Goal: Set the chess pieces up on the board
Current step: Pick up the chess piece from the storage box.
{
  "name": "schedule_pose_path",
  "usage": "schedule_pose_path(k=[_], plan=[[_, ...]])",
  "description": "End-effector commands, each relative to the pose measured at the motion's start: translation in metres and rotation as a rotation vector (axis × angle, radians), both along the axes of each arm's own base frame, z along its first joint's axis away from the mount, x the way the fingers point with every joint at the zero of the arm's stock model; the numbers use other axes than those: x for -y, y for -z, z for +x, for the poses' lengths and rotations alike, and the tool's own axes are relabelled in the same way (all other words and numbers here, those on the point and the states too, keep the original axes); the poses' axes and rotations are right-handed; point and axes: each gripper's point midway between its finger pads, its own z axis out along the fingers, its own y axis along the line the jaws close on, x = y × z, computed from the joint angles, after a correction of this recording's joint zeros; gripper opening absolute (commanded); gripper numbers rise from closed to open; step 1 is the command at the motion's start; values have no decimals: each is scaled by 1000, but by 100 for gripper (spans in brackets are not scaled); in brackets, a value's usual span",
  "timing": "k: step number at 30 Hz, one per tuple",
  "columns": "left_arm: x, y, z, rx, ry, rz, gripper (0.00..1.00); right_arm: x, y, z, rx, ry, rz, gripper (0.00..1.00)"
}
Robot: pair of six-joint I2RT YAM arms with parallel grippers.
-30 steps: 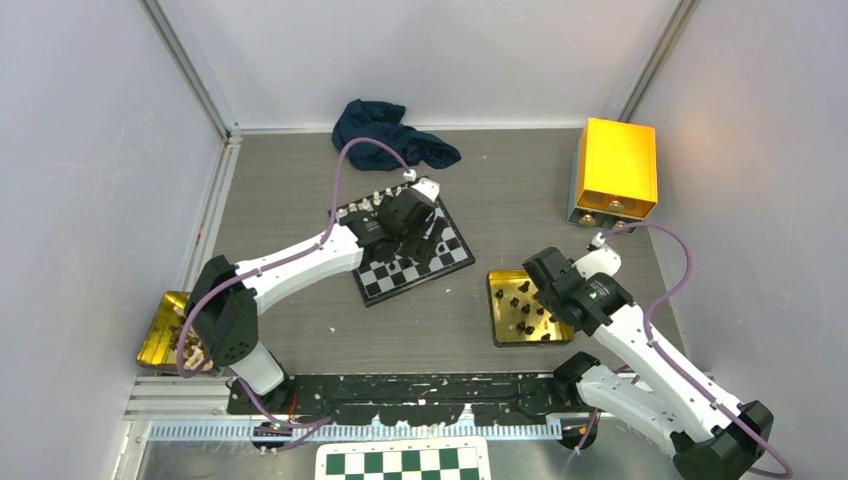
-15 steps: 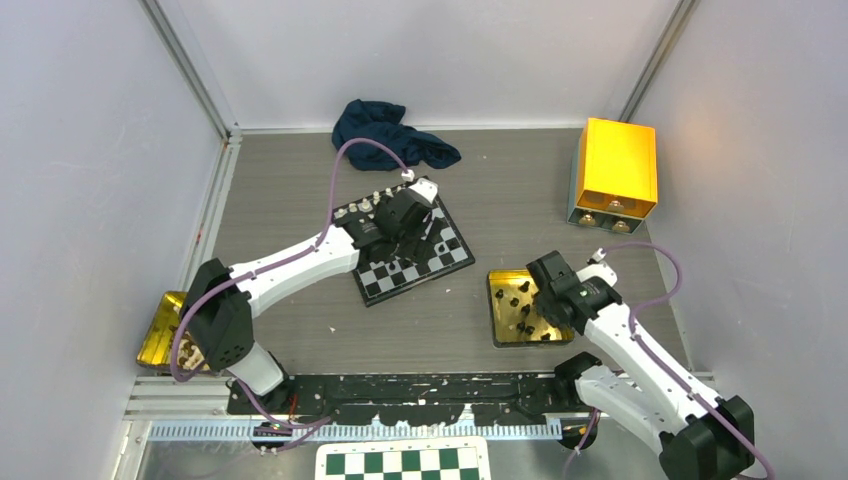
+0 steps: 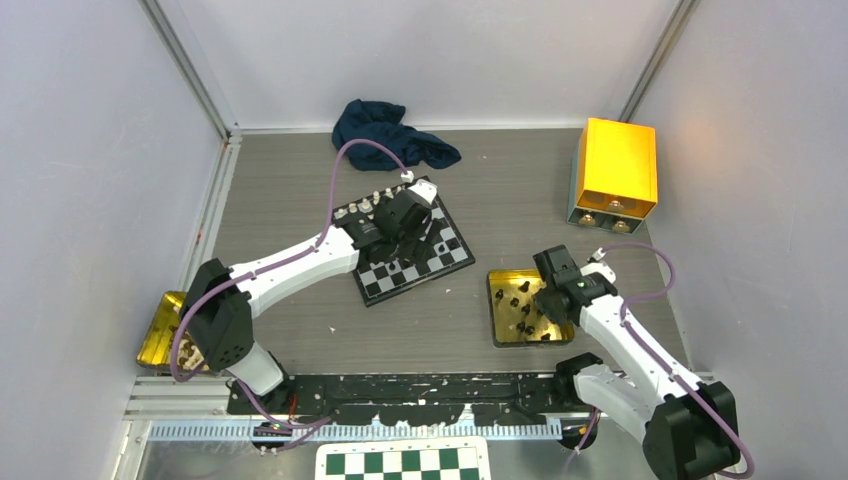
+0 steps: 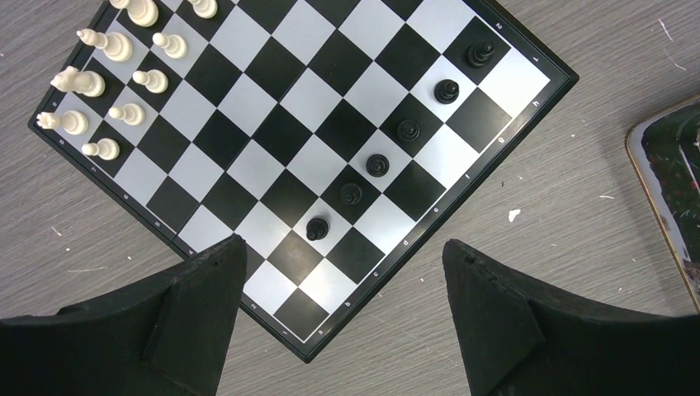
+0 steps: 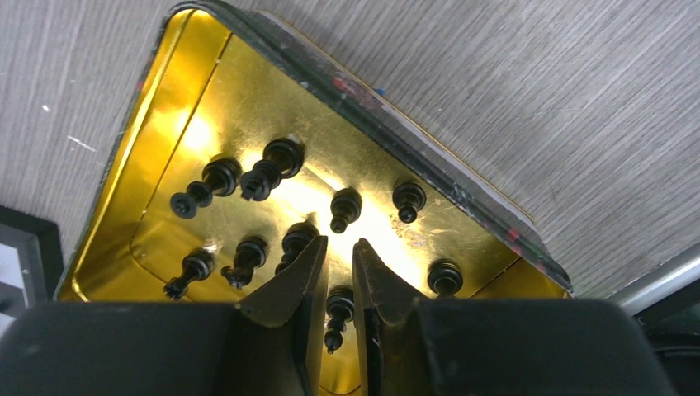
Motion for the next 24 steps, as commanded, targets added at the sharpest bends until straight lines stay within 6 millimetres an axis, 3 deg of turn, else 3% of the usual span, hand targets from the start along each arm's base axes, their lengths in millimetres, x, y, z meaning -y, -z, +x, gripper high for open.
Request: schedule_pose_path(k=[1,24], plan=[[-1,-16,2,40,-1,-15,89,2,3,7,7,-10,3,23],[4,-9,7,29,13,15,88,4,21,14,-39,-16,33,26]])
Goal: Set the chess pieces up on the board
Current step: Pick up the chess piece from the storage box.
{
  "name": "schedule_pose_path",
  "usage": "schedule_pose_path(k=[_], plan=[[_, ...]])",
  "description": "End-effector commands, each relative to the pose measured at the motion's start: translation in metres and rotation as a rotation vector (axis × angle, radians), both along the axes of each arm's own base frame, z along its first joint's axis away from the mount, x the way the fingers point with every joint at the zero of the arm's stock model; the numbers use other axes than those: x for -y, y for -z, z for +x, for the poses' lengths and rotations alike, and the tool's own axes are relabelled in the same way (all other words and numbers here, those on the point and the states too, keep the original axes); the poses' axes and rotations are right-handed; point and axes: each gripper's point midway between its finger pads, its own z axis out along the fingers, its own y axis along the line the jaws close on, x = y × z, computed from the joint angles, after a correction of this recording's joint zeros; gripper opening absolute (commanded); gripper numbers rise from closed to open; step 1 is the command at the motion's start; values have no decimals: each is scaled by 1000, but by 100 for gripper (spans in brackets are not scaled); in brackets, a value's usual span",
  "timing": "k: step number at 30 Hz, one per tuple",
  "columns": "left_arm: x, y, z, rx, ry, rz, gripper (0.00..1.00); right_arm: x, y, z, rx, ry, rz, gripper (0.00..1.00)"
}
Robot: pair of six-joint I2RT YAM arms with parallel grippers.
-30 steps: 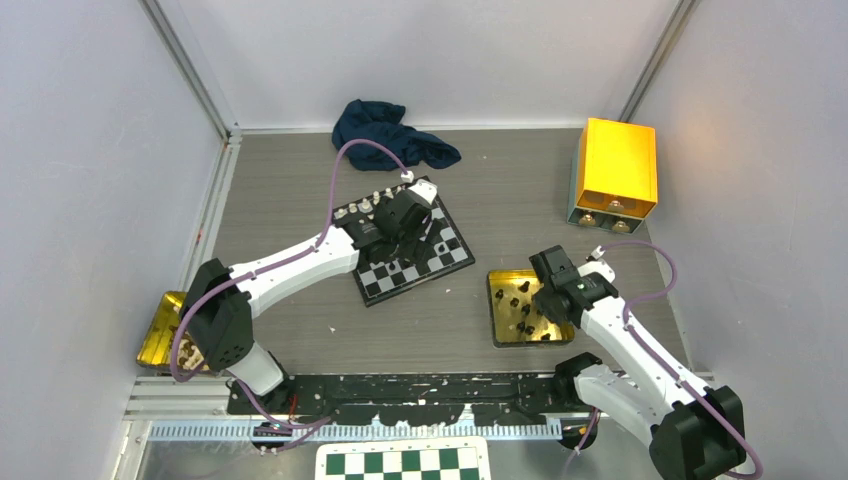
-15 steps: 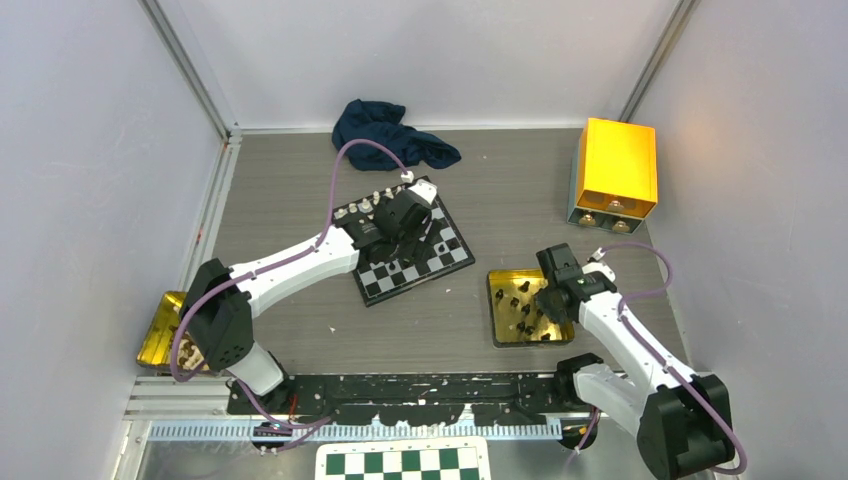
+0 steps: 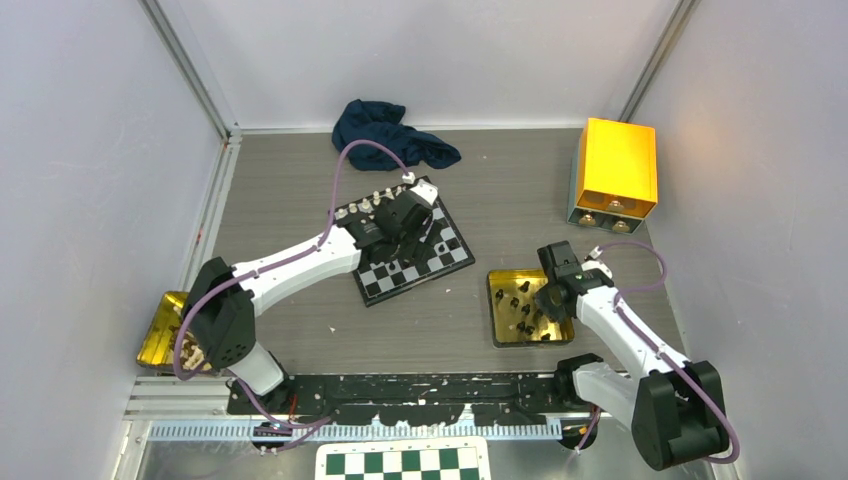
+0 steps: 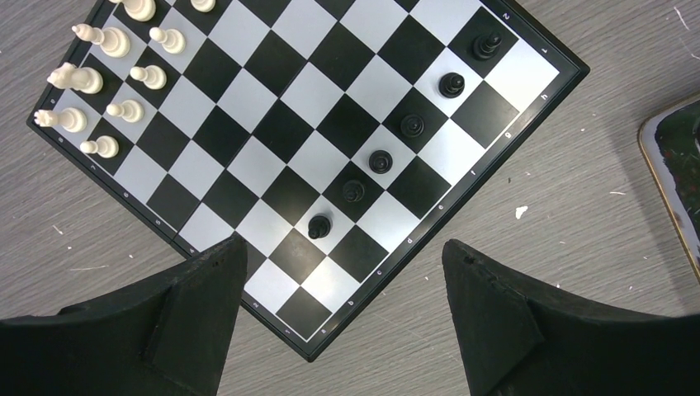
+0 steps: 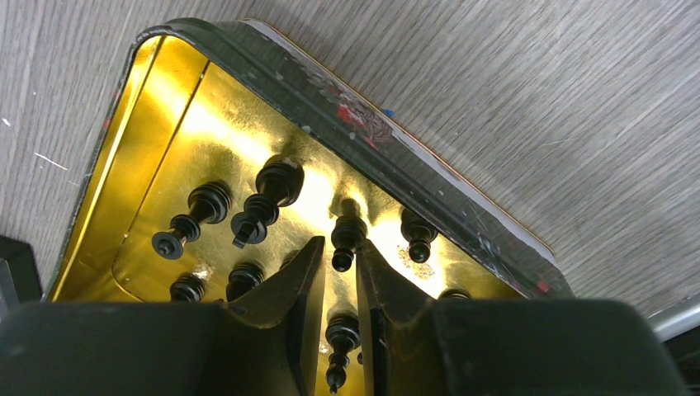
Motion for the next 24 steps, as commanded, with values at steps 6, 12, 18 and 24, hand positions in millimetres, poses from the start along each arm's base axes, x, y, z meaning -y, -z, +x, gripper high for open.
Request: schedule_pose_path(k=[6,12,18,24], plan=[[5,-11,7,32,9,3,88,0,1,6,18,0,8,25],[4,-10,6,30,8,3,88,0,-3,7,27,-8,4,6],[3,-13,7,36,3,2,88,3,-15,10,53,-30,-14,0],[0,-21,11,59,-22,8,88,5,-48,21,117,-80,-45,1]])
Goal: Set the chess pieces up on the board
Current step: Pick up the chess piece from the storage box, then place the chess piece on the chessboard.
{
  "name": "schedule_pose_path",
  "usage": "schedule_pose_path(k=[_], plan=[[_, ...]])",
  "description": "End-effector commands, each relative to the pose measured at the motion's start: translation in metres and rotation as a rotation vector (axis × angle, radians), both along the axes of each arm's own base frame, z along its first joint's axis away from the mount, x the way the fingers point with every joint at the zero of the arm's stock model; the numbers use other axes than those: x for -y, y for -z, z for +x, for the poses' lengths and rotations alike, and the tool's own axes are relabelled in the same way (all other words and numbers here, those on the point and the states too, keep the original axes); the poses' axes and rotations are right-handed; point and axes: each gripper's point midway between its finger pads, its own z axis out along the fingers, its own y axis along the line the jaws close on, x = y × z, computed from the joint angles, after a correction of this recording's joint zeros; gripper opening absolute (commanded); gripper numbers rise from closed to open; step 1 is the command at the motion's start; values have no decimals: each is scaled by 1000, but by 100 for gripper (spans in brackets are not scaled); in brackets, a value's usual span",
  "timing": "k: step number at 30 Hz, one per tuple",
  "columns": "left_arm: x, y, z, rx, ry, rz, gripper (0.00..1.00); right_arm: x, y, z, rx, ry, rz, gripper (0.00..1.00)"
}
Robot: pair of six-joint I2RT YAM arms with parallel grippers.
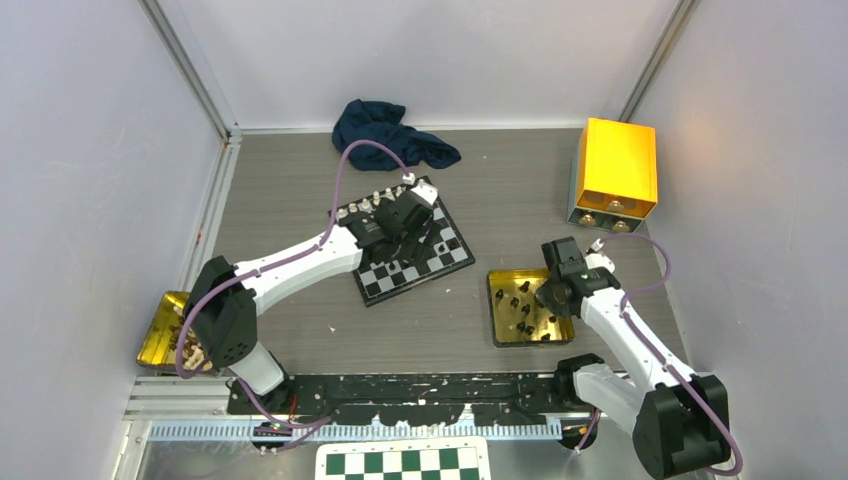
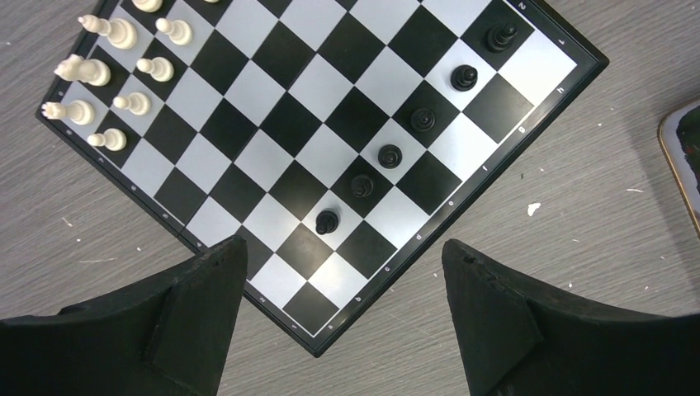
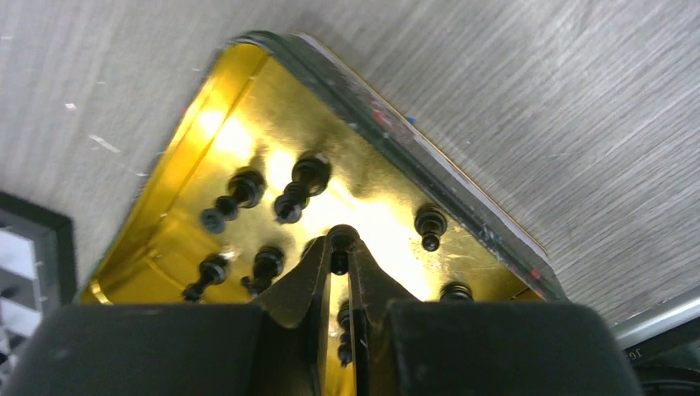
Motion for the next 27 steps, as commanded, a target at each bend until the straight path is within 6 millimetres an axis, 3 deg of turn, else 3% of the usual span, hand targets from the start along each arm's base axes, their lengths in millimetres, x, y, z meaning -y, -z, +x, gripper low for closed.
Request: schedule_pose_path(k=[1,8,14,20,27], plan=[[1,-27,12,70,-30,-10,88,3,-42,22,108,-46,-34,1],[-26,-49,20,116,-179,40,89,-13,-90,46,186,-185,-13,0],[-79,-69,16,136,-367,9,89,-45,-120,79,219,-350,9,0],[-138,-83,-7,163,-516,-38,90,-115,-127,108,200,-586,12,0],[-181,-89,-42,180,-614,-48,89,-216,-114,119,160,-857,25,1]])
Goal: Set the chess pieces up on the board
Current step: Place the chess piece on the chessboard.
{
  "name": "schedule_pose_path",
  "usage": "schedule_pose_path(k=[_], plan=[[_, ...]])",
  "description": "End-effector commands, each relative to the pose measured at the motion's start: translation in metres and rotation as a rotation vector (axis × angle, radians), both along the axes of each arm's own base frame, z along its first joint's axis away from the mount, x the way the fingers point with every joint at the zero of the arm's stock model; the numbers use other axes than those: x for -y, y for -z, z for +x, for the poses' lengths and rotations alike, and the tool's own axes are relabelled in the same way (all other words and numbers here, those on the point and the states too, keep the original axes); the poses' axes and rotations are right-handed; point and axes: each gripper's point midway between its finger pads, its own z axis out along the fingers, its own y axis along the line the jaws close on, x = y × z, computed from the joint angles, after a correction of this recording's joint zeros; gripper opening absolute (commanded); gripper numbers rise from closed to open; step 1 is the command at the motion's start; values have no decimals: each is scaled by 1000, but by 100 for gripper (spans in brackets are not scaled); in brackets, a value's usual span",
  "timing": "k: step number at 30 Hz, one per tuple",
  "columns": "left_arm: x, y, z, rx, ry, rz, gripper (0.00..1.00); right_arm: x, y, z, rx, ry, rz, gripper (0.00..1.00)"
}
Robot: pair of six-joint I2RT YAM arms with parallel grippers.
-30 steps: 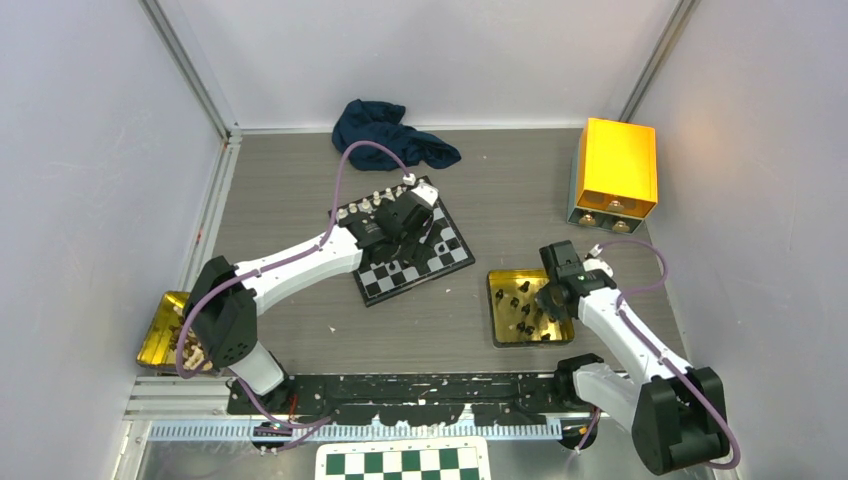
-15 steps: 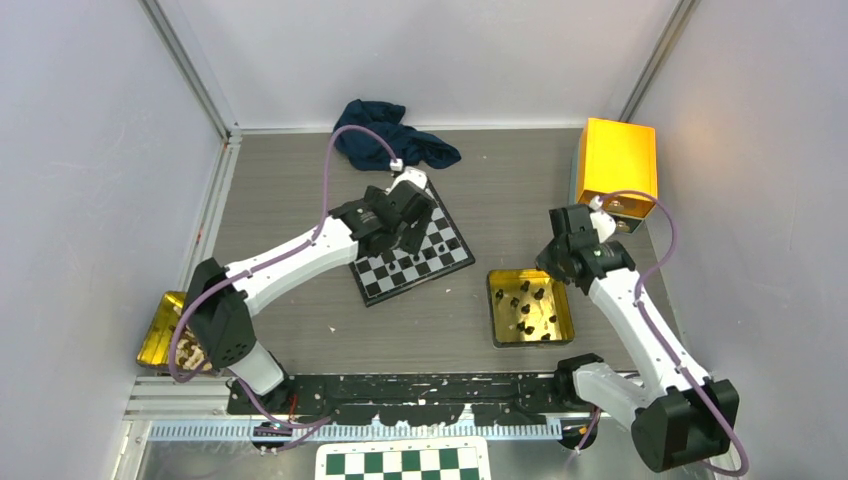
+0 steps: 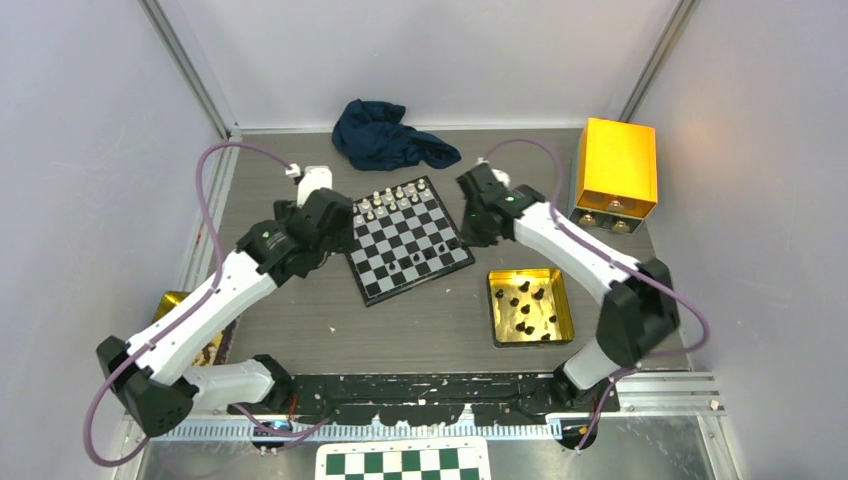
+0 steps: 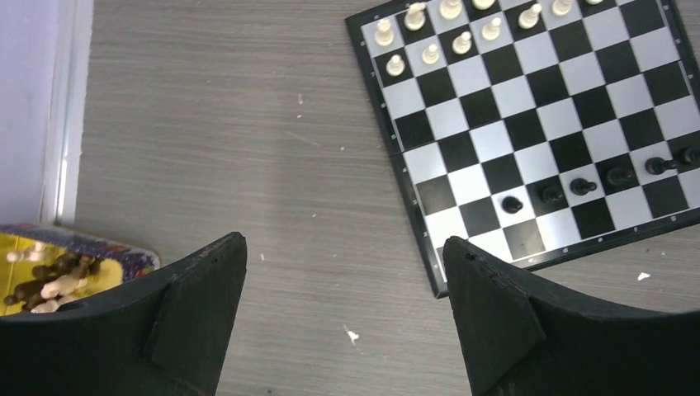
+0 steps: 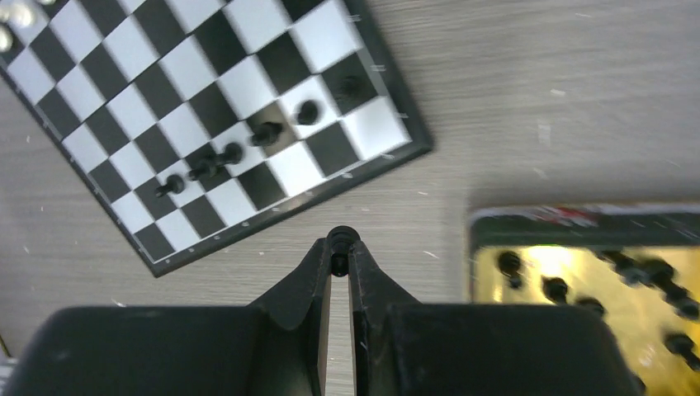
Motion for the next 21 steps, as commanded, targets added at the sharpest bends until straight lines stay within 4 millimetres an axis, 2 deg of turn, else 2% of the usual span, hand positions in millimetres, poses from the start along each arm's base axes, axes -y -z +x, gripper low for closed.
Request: schedule_pose_path(k=[1,5,10,14,21], plan=[[-29,2,-22,0,-96,4,89,-66,-12,9,48,-198,12,0],[-40,2,-35,1,-122,-16,89,-115,-8,4,56,-334,-23,1],[-51,0,-47,7,-162,-33,88,-155,2,-4,53,-459,-77,1],[-55,0,-53,15,-180,-60,87,-176,9,-10,51,-525,-111,1],[-59,0,-57,24,-196,-77,86,-200,23,-14,40,-597,-164,1]])
